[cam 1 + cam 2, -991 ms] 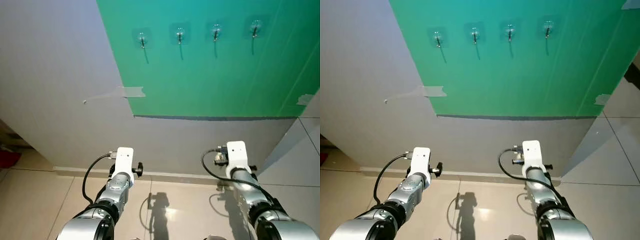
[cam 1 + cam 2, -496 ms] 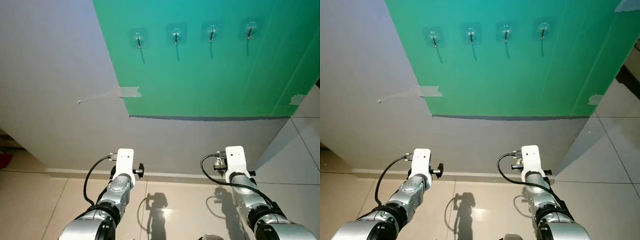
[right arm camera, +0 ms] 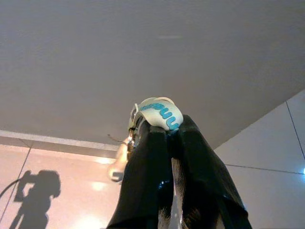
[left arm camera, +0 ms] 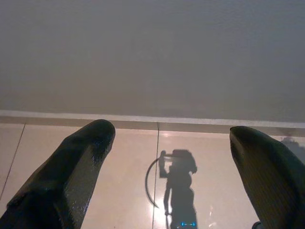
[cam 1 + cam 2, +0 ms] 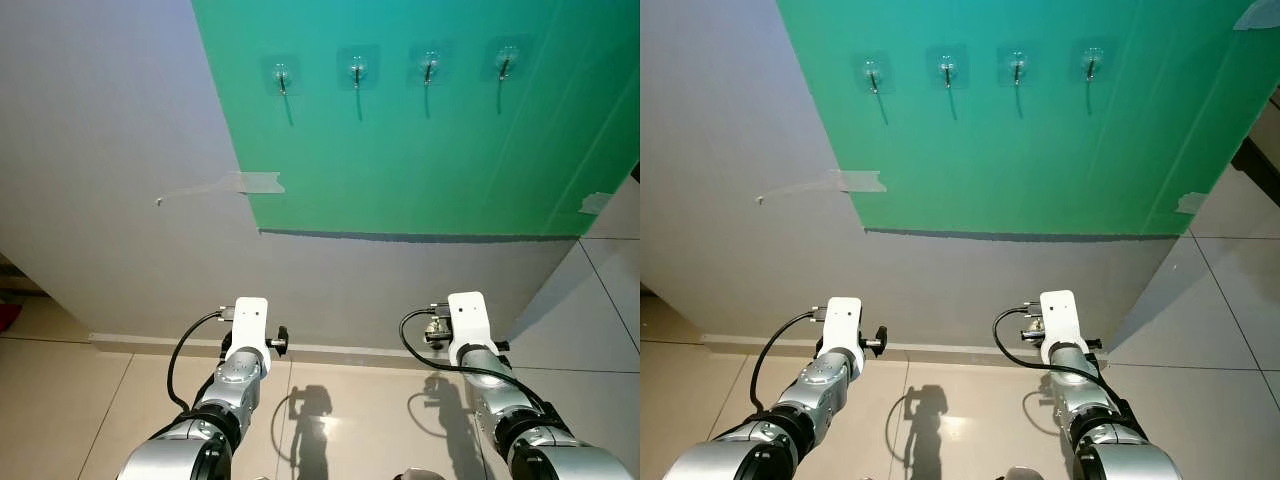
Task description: Hang keys on a hook
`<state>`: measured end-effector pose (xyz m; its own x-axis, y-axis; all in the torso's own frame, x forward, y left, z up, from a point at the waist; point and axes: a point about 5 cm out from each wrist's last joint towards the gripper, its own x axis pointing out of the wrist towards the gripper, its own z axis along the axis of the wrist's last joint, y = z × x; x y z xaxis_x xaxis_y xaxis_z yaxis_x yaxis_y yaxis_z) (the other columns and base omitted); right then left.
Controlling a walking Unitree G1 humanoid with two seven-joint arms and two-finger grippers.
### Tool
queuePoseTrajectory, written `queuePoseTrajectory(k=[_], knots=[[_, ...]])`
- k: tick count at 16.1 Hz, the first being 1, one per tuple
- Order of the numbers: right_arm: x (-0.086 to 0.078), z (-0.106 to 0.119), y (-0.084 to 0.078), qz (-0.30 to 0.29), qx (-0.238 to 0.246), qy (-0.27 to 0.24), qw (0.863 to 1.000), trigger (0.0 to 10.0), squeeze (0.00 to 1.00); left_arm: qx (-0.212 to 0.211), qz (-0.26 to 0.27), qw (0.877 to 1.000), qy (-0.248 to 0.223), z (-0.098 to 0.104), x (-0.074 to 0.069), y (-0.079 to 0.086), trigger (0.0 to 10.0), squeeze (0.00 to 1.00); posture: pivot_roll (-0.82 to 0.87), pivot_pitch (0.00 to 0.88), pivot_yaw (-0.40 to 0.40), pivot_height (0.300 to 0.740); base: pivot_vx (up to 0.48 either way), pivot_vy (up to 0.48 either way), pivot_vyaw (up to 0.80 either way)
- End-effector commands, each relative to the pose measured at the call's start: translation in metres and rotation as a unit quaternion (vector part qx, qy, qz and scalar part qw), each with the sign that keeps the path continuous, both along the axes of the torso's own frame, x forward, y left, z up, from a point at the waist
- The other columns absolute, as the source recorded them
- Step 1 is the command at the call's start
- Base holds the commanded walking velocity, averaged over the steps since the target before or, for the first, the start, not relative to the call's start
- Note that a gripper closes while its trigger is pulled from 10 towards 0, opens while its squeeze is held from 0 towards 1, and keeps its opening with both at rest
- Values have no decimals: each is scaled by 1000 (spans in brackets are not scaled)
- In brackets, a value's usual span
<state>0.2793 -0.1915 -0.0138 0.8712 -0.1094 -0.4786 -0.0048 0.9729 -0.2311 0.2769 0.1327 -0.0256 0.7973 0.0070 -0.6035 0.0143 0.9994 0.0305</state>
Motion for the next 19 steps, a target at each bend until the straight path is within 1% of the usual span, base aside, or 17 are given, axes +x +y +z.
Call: queuePoseTrajectory(k=[1, 2, 3, 6, 8, 14, 15, 19], knots=[[7, 5, 7, 13, 1, -6, 1000, 10000, 0, 6, 6, 1000, -1, 1, 2, 3, 10000, 0, -208, 0, 86, 740, 0, 0, 0], [8, 5, 9, 13, 2, -6, 1000, 10000, 0, 7, 4, 1000, -2, 2, 3, 3, 10000, 0, -209, 0, 88, 740, 0, 0, 0], [9, 5, 15, 23, 3, -6, 1000, 10000, 0, 9, 1, 1000, -4, 3, 4, 2, 10000, 0, -206, 0, 88, 740, 0, 0, 0], [12, 8, 21, 31, 5, -10, 999, 10000, 0, 9, 0, 1000, -8, 6, 7, 1, 10000, 0, -200, 0, 89, 740, 0, 0, 0], [13, 8, 24, 36, 5, -11, 999, 10000, 0, 10, 1, 1000, -8, 5, 6, 3, 10000, 0, -195, 0, 89, 740, 0, 0, 0], [10, 6, 26, 36, 3, -10, 999, 10000, 0, 11, 5, 1000, -9, 4, 5, 8, 10000, 0, -188, 0, 92, 740, 0, 0, 0], [9, 5, 23, 26, 9, -10, 1000, 10000, 0, 11, 4, 1000, -9, 3, 3, 7, 10000, 0, -188, 0, 90, 740, 0, 0, 0], [8, 5, 19, 26, 5, -7, 1000, 10000, 0, 4, 5, 1000, -8, 1, 1, 2, 10000, 0, -186, 0, 91, 740, 0, 0, 0]])
